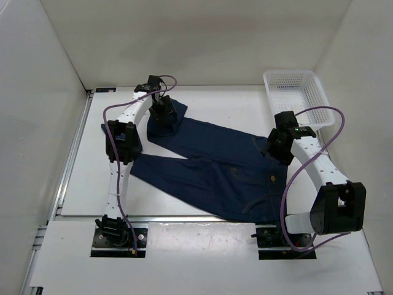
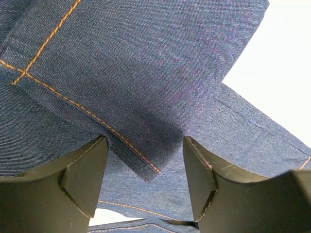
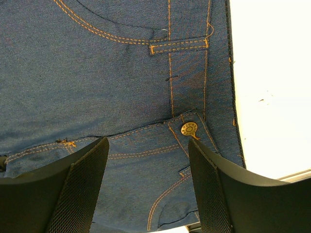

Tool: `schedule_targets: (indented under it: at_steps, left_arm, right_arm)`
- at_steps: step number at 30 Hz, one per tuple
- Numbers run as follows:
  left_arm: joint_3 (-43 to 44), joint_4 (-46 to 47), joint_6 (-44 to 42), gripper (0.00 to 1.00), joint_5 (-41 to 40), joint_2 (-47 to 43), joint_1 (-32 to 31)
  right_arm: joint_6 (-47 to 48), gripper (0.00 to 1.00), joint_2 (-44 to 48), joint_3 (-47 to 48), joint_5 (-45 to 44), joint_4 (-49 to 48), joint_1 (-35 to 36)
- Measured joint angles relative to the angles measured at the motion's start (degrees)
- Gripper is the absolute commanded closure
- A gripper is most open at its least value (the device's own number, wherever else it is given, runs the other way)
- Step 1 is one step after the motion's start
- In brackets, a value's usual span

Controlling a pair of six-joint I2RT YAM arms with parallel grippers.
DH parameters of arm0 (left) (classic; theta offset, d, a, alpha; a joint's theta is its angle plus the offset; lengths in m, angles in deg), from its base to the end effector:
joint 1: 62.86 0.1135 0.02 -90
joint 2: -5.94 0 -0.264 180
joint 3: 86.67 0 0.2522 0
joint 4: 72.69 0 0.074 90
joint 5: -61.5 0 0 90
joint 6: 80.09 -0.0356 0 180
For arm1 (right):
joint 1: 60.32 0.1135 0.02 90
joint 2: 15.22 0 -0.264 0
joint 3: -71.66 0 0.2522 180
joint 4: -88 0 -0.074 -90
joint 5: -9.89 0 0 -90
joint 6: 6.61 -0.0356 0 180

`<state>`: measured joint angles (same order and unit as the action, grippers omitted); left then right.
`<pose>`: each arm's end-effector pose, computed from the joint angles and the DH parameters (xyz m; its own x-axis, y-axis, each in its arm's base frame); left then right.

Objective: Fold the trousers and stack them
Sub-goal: Flatten the trousers out

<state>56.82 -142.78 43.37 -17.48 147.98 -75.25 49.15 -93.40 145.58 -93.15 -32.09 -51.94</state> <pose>0.5064 -0.1182 0.1808 -0.9125 -0.3536 -0.2057 -0.2691 0.8975 -0.3493 0.2631 0.0306 0.2553 -0.7613 0.4419 -0.4745 0.4641 0.8824 0.0773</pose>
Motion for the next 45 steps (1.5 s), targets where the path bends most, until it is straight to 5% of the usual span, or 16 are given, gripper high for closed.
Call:
schedule_targets:
  at_steps: [4, 9, 12, 17, 24, 28, 35, 45]
  left_arm:
    - [0.0, 0.7, 0.5, 0.3, 0.0, 0.0, -0.1]
    - [0.0, 1.2, 0.7, 0.08, 0.1, 0.0, -0.2]
    - [-4.2, 3.8, 2.2, 0.22, 0.8, -0.8, -0.2]
    - [-13.6, 9.6, 4.7, 0.24, 3.0, -5.4, 0.7]
    - [-21.1, 15.3, 6.0, 0.05, 4.6, -10.7, 1.9]
    - [-24.9, 16.1, 6.0, 0.08, 4.7, -16.3, 3.9]
    - [-24.3, 18.1, 5.6, 0.36, 6.3, -18.5, 9.4]
    - [-16.8, 18.3, 6.3, 0.25, 10.1, -7.9, 9.5]
  right_arm:
    - [0.0, 0.29, 0.0, 0.0, 0.0, 0.0, 0.0]
    - [0.0, 0.29, 0.0, 0.0, 0.1, 0.0, 0.0]
    - [0.2, 0.29, 0.0, 0.0, 0.1, 0.0, 0.0]
    - [0.4, 0.29, 0.0, 0.0, 0.2, 0.0, 0.0]
    - [0.6, 0.29, 0.0, 0.0, 0.4, 0.0, 0.0]
    - [0.6, 0.29, 0.0, 0.0, 0.5, 0.0, 0.0]
    - [0.7, 0.29, -1.2, 0.0, 1.4, 0.0, 0.0]
    - [0.7, 0.29, -1.0, -0.1, 1.7, 0.0, 0.0]
